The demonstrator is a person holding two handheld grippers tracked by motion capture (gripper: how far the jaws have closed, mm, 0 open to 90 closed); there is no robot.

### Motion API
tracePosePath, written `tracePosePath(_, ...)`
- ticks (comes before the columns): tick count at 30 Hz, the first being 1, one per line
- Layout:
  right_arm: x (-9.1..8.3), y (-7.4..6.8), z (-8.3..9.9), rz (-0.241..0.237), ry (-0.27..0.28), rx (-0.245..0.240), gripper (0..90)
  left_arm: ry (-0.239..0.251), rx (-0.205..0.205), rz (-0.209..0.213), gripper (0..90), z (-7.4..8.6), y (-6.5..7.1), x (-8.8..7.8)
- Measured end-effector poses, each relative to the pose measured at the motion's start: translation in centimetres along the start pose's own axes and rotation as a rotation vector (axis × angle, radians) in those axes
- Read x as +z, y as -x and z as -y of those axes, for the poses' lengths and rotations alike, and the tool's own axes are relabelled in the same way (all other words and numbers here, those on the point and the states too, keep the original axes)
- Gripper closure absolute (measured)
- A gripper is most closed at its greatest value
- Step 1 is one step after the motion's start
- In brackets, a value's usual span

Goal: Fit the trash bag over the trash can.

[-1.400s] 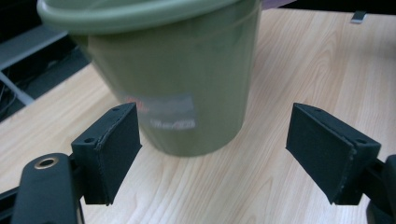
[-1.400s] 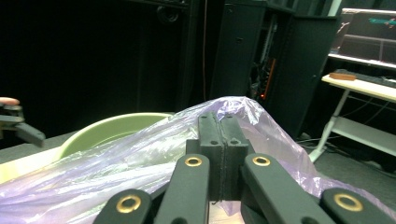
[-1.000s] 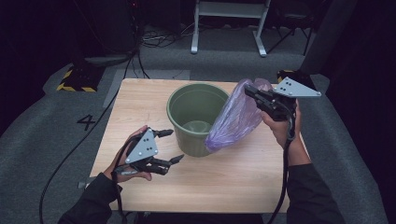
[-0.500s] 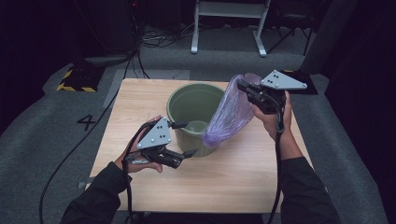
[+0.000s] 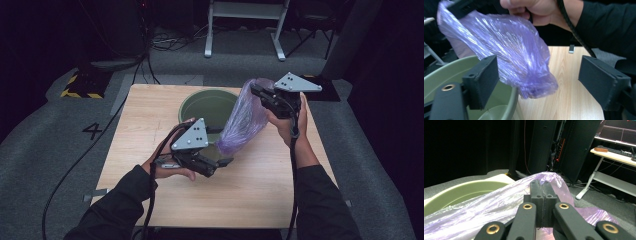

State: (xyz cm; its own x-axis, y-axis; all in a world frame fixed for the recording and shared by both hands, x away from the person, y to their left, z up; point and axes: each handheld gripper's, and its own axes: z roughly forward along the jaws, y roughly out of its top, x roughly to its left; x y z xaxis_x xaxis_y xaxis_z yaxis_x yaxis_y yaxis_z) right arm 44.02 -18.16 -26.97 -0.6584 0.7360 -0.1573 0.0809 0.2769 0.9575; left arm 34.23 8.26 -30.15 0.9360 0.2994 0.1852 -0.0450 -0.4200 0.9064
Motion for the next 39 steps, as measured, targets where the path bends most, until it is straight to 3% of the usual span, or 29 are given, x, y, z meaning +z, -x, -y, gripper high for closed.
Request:
tracePosePath(5,-0.1,0.0,0.0,-0.011,0.012,0.010,90.0,-0.027,0.018,-0.053,40.3,0.3,-0.8,1.1)
tracePosePath(9,-0.2,-0.1,0.0,-0.022,0.021,0.012,90.0,-0.021,0.037,-0.083,61.8,0.6,-1.4,1.1)
tracePosePath(14,-0.2,-0.4,0.2,-0.041,0.025,0.000,90.0,-0.038,0.058,-0.172,82.2,0.8,-2.0,0.6)
tracePosePath(19,-0.6,-0.4,0.5,-0.056,0.023,-0.011,81.8,-0.071,0.059,-0.236,86.8,1.2,-3.1,0.3)
tracePosePath(23,-1.1,-0.2,1.0,-0.070,0.014,-0.011,62.4,-0.082,0.043,-0.258,87.4,1.9,-4.4,-0.1)
tracePosePath(26,-1.3,0.2,1.8,-0.125,0.001,-0.005,46.9,-0.089,0.026,-0.273,87.4,2.5,-5.5,-0.4)
tracePosePath(28,-1.3,0.5,2.4,-0.135,-0.018,0.001,36.7,-0.098,0.015,-0.280,87.4,2.8,-5.9,-0.4)
tracePosePath(31,-1.6,0.6,3.1,-0.157,-0.028,0.005,29.4,-0.115,0.003,-0.293,87.5,3.2,-6.7,-0.4)
tracePosePath(39,-3.4,-0.5,4.4,-0.207,-0.064,-0.092,23.2,-0.124,-0.025,-0.306,87.3,4.0,-7.6,-0.5)
